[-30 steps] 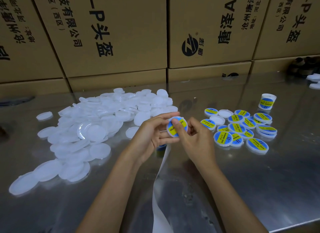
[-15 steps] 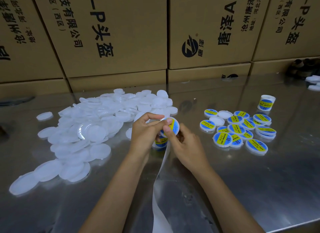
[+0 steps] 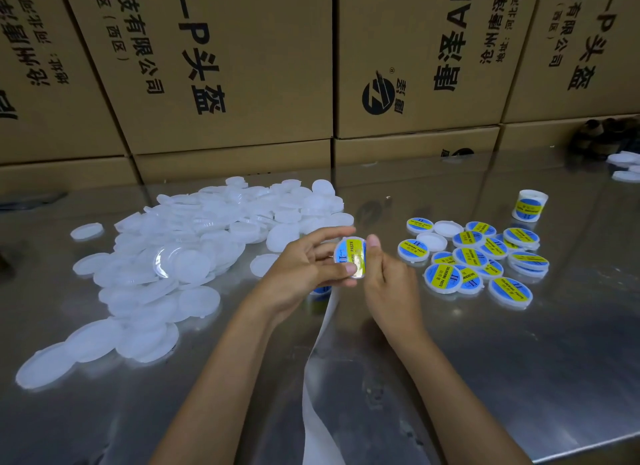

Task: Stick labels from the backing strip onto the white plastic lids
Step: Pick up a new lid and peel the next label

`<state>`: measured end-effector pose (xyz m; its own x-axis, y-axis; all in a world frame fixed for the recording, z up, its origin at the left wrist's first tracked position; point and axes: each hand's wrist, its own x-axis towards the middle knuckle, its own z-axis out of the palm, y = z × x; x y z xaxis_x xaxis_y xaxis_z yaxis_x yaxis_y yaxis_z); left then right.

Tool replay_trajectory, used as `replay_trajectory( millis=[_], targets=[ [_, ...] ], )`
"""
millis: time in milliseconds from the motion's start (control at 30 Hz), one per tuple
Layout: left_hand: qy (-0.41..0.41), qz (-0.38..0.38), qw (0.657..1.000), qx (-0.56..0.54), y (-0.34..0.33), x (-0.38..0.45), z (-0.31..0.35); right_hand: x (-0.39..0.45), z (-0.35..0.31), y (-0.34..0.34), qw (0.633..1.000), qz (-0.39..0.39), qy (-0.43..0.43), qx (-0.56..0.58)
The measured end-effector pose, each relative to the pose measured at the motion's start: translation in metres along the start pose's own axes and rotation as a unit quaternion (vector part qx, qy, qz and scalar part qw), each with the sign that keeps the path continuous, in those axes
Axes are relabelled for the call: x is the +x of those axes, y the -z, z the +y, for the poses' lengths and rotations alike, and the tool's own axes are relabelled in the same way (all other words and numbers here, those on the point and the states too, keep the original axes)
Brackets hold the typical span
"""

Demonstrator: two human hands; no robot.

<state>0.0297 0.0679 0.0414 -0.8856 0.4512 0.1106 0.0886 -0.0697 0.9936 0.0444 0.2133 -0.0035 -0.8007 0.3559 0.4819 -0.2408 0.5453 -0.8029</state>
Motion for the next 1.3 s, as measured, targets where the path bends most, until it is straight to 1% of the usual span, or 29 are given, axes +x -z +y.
replay_trajectory(
  millis=[100, 200, 300, 333, 400, 500, 600, 700, 800, 867, 933, 1067, 1200, 1300],
  targets=[
    [-0.009, 0.046, 0.999, 0.013, -0.001, 0.0, 0.001, 0.0, -0.001, 0.0, 0.998, -0.029, -0.016, 0.055],
    [-0.009, 0.11, 0.994, 0.002, -0.003, 0.0, 0.002, 0.0, -0.001, 0.0, 0.988, -0.081, -0.032, 0.127],
    [-0.01, 0.191, 0.982, 0.002, -0.005, 0.002, 0.001, -0.005, -0.003, -0.002, 0.985, -0.128, -0.003, 0.113],
    [-0.014, 0.213, 0.977, 0.004, -0.005, 0.003, 0.0, -0.006, -0.003, -0.003, 0.985, -0.132, 0.005, 0.11],
    [-0.022, 0.232, 0.972, 0.012, -0.006, 0.004, -0.002, -0.006, -0.003, -0.004, 0.985, -0.129, 0.007, 0.115],
    [-0.025, 0.227, 0.973, 0.022, -0.008, 0.004, -0.002, -0.004, 0.0, -0.003, 0.989, -0.111, 0.007, 0.093],
    [-0.019, 0.199, 0.98, 0.009, -0.006, 0.003, -0.001, -0.003, 0.001, -0.002, 0.993, -0.107, 0.016, 0.047],
    [-0.011, 0.14, 0.99, 0.004, -0.005, 0.003, -0.001, -0.002, 0.002, -0.002, 0.995, -0.086, -0.003, 0.041],
    [-0.02, 0.073, 0.997, 0.031, -0.003, 0.002, -0.003, 0.001, 0.003, -0.002, 0.997, -0.056, -0.014, 0.049],
    [-0.017, 0.046, 0.998, 0.031, -0.002, 0.002, -0.004, 0.001, 0.003, -0.002, 0.997, -0.059, -0.014, 0.057],
    [-0.015, 0.055, 0.997, 0.043, -0.002, 0.002, -0.005, 0.0, 0.002, -0.002, 0.994, -0.072, -0.02, 0.079],
    [0.0, 0.11, 0.992, 0.068, -0.002, 0.004, -0.007, -0.001, 0.001, -0.001, 0.984, -0.121, -0.058, 0.116],
    [-0.006, 0.17, 0.984, 0.054, -0.002, 0.005, -0.008, -0.006, -0.004, -0.001, 0.979, -0.172, -0.019, 0.112],
    [-0.014, 0.22, 0.975, 0.038, 0.0, 0.006, -0.007, -0.008, -0.005, -0.005, 0.978, -0.18, -0.002, 0.11]
  ],
)
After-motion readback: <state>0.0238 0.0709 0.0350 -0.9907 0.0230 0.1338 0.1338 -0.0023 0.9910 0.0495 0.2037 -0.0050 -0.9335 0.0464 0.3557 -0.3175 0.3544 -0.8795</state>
